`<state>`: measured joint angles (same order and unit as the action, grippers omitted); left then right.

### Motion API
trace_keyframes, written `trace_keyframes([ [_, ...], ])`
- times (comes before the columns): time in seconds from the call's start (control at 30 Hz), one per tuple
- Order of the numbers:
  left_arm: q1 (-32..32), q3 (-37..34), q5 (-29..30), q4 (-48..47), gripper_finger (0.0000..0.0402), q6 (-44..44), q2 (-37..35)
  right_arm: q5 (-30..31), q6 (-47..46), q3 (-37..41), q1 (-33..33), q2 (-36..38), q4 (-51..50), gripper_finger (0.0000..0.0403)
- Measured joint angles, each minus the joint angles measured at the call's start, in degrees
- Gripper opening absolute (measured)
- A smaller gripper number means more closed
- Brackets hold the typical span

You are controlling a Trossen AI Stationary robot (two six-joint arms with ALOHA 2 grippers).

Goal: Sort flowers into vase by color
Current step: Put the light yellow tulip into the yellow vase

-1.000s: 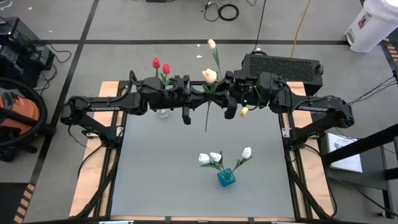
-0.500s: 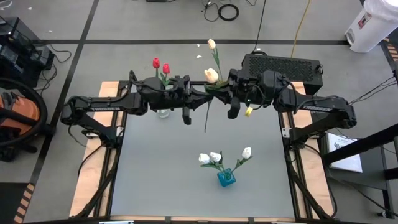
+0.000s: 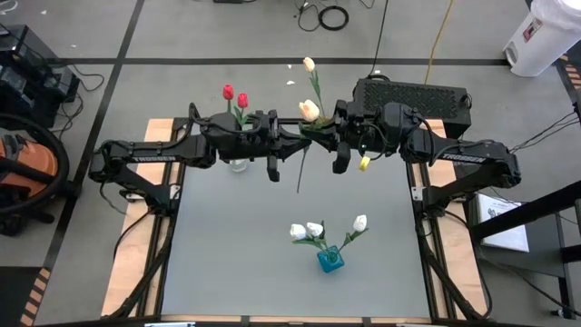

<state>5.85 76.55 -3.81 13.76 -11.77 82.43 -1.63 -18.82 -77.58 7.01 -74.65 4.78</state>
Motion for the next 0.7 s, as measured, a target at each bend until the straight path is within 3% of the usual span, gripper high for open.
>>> trace_keyframes([
  [0.47, 0.0, 0.0, 0.02, -0.93, 0.009, -0.02, -0.07, 0.2, 1.04, 0.0, 0.02, 0.26, -0.54, 0.0],
  [0.7, 0.0, 0.01, 0.21, -1.86, 0.0097, -0.04, -0.24, 0.55, 2.09, 0.04, 0.04, 1.36, -3.09, 0.0],
])
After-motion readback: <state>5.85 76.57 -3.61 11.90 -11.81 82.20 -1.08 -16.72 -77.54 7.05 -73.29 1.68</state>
